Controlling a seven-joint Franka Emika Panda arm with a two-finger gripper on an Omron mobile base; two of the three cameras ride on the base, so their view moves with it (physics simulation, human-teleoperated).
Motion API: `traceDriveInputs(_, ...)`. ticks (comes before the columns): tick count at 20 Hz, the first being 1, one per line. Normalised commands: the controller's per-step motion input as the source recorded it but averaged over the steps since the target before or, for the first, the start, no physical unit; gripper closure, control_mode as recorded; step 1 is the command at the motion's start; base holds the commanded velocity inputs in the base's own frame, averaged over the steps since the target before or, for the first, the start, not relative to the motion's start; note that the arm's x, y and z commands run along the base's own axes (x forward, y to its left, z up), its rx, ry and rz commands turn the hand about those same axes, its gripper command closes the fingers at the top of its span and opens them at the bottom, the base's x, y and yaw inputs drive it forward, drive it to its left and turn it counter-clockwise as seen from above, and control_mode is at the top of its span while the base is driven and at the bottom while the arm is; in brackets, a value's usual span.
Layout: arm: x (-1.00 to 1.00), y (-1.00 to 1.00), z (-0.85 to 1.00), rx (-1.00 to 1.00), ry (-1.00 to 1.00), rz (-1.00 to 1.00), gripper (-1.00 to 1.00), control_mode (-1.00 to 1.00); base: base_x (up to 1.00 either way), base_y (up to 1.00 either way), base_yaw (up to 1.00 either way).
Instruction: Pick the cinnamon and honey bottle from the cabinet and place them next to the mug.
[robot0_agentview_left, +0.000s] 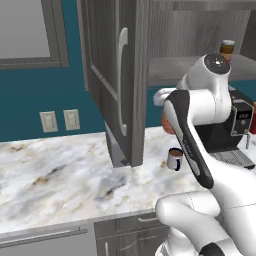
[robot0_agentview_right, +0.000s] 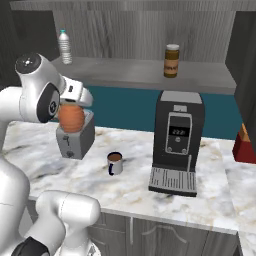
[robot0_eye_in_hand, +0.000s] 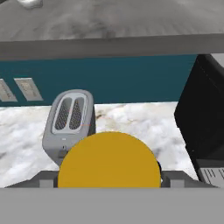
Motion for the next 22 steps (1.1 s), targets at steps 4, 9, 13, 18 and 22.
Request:
traceDriveInputs(4,0.03,0.14,-0.92,0.00,0.19,-0.23,1.00,-1.00,0.00,0.00,0.00)
traceDriveInputs(9,0.22,0.00,-0.68,0.00,0.20,-0.33,1.00,-1.00,0.00,0.00,0.00)
traceDriveInputs(13,0.03,-0.16,-0.43,0.00,0.16,-0.40,1.00,-1.00,0.00,0.00,0.00)
traceDriveInputs(18,-0.01,-0.49,-0.36,0.00,0.06,-0.29,1.00,-1.00,0.00,0.00,0.00)
traceDriveInputs(22,-0.09,-0.41,-0.27,0.00,0.04,-0.13,1.00,-1.00,0.00,0.00,0.00)
